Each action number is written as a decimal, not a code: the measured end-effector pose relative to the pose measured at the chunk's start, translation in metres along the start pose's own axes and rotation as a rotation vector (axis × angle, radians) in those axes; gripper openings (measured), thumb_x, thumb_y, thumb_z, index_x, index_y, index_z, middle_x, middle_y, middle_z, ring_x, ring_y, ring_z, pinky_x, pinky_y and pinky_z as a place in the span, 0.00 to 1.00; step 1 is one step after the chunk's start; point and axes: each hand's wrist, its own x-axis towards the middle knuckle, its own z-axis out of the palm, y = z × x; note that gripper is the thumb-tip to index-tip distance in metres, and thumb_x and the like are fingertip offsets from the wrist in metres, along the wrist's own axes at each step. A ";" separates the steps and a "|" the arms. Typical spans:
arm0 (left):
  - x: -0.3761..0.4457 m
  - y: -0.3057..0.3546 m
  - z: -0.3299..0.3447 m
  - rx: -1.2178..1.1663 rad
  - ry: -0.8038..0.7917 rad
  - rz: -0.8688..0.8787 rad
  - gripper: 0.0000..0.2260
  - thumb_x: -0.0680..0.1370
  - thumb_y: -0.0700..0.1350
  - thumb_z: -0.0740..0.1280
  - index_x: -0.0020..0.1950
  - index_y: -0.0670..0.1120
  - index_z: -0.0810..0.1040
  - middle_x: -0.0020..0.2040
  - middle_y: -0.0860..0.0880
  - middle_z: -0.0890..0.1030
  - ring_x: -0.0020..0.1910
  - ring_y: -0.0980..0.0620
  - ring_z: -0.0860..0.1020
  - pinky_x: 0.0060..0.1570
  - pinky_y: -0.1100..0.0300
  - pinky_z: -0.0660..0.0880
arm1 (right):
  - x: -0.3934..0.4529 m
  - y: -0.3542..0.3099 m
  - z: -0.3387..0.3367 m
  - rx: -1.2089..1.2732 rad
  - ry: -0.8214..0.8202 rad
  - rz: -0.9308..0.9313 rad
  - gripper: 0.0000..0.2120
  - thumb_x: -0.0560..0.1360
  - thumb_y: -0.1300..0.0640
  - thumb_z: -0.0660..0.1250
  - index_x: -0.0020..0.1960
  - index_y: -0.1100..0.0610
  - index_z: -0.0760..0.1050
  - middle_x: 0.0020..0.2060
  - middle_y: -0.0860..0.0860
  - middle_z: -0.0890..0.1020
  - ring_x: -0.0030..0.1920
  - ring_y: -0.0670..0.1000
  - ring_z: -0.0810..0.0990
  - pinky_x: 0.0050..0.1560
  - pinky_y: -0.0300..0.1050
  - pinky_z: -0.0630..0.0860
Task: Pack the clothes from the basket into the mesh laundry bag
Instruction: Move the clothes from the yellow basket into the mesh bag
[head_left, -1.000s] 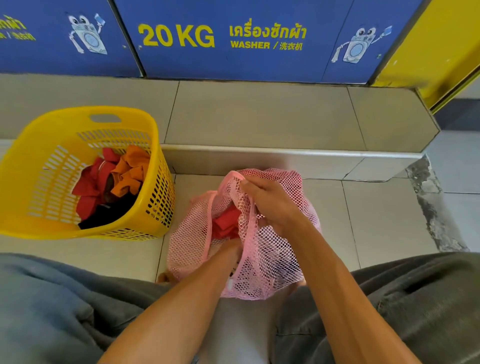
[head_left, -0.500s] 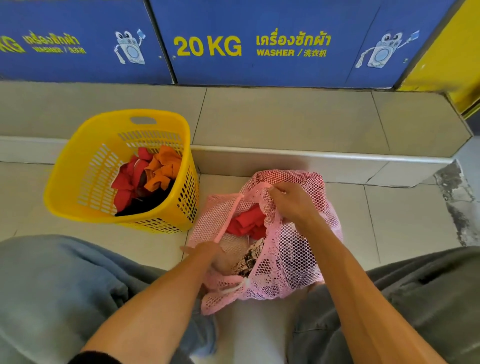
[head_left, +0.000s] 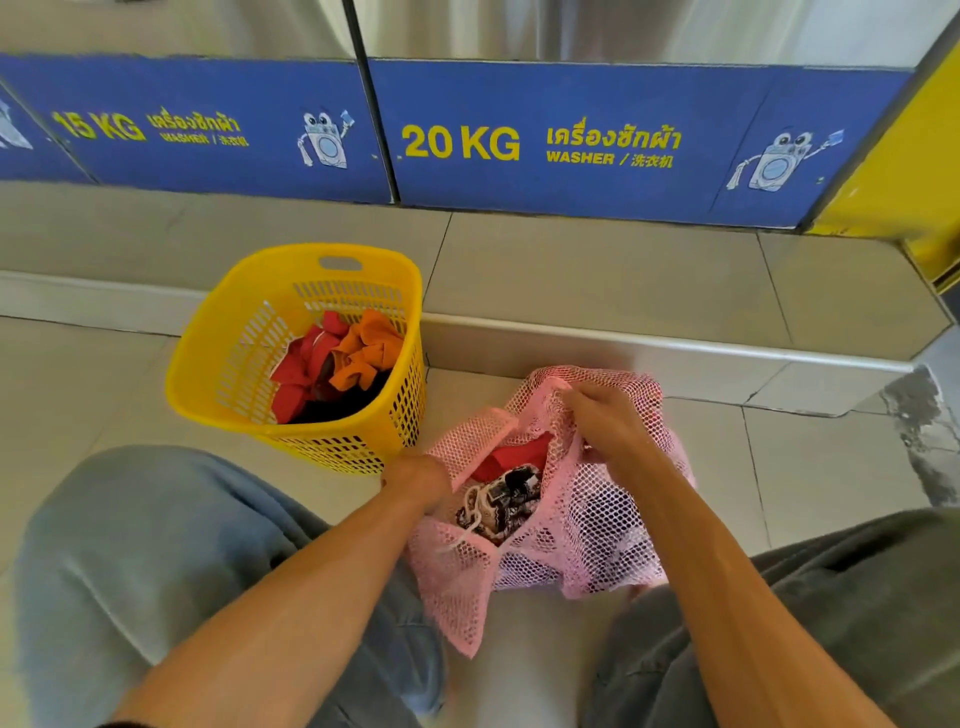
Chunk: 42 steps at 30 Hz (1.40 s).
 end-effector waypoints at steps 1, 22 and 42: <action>-0.005 -0.001 -0.009 -0.006 0.018 0.018 0.14 0.79 0.42 0.65 0.63 0.41 0.77 0.62 0.44 0.79 0.61 0.46 0.78 0.54 0.55 0.77 | -0.002 0.001 0.003 0.018 -0.004 0.010 0.11 0.85 0.54 0.62 0.51 0.52 0.82 0.41 0.59 0.80 0.37 0.55 0.81 0.44 0.57 0.84; -0.029 -0.009 -0.076 -0.256 0.127 0.074 0.13 0.78 0.50 0.65 0.59 0.45 0.79 0.44 0.46 0.83 0.31 0.53 0.80 0.37 0.58 0.78 | 0.007 -0.005 0.021 0.270 0.153 -0.116 0.14 0.84 0.52 0.65 0.67 0.53 0.81 0.48 0.45 0.84 0.50 0.49 0.84 0.56 0.52 0.83; 0.132 -0.125 -0.062 -0.888 0.246 -0.118 0.47 0.69 0.54 0.75 0.79 0.45 0.52 0.66 0.38 0.75 0.60 0.38 0.78 0.49 0.51 0.78 | 0.041 0.001 0.032 0.378 0.064 0.000 0.09 0.83 0.53 0.67 0.53 0.48 0.86 0.47 0.57 0.89 0.55 0.66 0.86 0.61 0.69 0.80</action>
